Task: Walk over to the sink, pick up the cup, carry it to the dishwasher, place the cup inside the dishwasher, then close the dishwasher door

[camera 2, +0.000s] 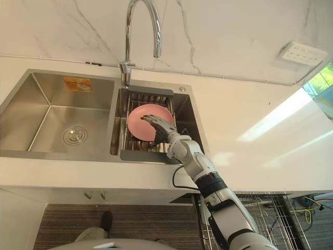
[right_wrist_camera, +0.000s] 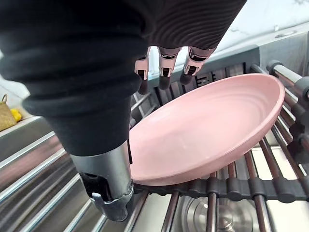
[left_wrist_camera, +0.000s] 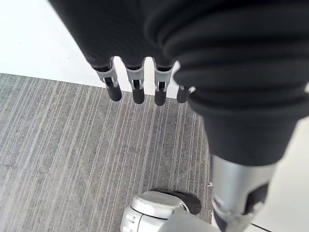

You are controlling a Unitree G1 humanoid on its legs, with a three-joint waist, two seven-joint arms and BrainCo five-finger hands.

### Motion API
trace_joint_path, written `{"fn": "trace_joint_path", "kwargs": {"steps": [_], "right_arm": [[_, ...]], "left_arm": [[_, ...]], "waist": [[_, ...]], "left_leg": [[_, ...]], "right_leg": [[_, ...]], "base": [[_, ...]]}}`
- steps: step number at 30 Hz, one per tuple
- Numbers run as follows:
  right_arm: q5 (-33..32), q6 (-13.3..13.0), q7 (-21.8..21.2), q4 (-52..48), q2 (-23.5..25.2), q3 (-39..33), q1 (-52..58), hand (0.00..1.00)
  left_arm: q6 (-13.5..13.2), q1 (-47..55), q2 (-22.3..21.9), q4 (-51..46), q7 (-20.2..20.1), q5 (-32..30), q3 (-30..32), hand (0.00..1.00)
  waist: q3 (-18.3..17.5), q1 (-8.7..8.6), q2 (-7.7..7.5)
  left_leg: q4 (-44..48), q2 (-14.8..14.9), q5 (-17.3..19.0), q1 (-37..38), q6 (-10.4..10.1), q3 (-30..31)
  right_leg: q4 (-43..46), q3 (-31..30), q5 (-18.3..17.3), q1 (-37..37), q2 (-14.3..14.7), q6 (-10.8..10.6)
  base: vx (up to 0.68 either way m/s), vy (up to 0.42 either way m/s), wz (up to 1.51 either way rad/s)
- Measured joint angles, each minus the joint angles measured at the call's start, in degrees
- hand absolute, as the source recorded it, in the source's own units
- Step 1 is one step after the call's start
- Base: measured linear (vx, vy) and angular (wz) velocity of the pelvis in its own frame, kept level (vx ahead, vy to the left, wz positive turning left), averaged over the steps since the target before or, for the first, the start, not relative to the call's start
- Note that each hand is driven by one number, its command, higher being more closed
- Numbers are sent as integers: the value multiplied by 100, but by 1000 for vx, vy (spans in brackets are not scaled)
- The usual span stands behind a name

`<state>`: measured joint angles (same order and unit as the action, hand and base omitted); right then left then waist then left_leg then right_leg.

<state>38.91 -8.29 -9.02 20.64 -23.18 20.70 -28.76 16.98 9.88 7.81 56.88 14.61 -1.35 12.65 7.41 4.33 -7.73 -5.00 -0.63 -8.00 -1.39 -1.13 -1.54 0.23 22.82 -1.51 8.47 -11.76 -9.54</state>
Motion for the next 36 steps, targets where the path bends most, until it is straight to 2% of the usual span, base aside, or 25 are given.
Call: {"fn": "trace_joint_path", "kwargs": {"steps": [7,10,14,18,25,28,36], "right_arm": [[621,16,217,328,-9,368,-42,0],[867,104,279,414,-11,367,-43,0],[889,139,287,720,-9,381,-138,0],[1202,329,375,843,-22,377,-245,0],[1556,563,1088,1290,-14,344,-373,0],[1558,634,1430,1465,12,340,-383,0],[1572,764,2350,1858,30,324,-415,0]], "left_arm": [[82,-12,22,-1,1,3,-163,0],[90,-9,22,-1,-1,4,-171,0],[105,2,25,-5,-9,2,-181,0],[136,-7,77,-14,-51,-2,-337,0],[139,-9,113,-128,-136,-4,-414,0],[138,-6,115,-127,-167,-7,-430,0],[94,5,119,-147,-202,-90,-430,0]], "waist": [[57,26,29],[73,50,23],[92,82,-17],[97,92,-41],[119,214,-34],[146,219,-23],[235,329,-61]], "left_leg": [[-2,-5,64,50,-22,7],[-1,-3,61,49,-19,13],[0,-9,51,37,-15,32],[1,-55,33,51,-40,148],[-1,-46,67,98,-75,176],[-2,-53,83,161,-58,209],[-1,-78,70,151,-72,325]], "right_leg": [[0,24,-104,28,4,95],[5,47,-175,27,1,50],[14,77,-170,34,-14,85],[32,193,-148,125,-15,45],[24,255,-162,201,6,67],[26,287,-223,281,7,160],[75,351,-337,319,3,173]], "base": [[-54,-4,-1],[-31,0,5],[42,-4,4],[75,-14,13],[15,-10,2],[-13,-11,4],[8,-21,7]]}}
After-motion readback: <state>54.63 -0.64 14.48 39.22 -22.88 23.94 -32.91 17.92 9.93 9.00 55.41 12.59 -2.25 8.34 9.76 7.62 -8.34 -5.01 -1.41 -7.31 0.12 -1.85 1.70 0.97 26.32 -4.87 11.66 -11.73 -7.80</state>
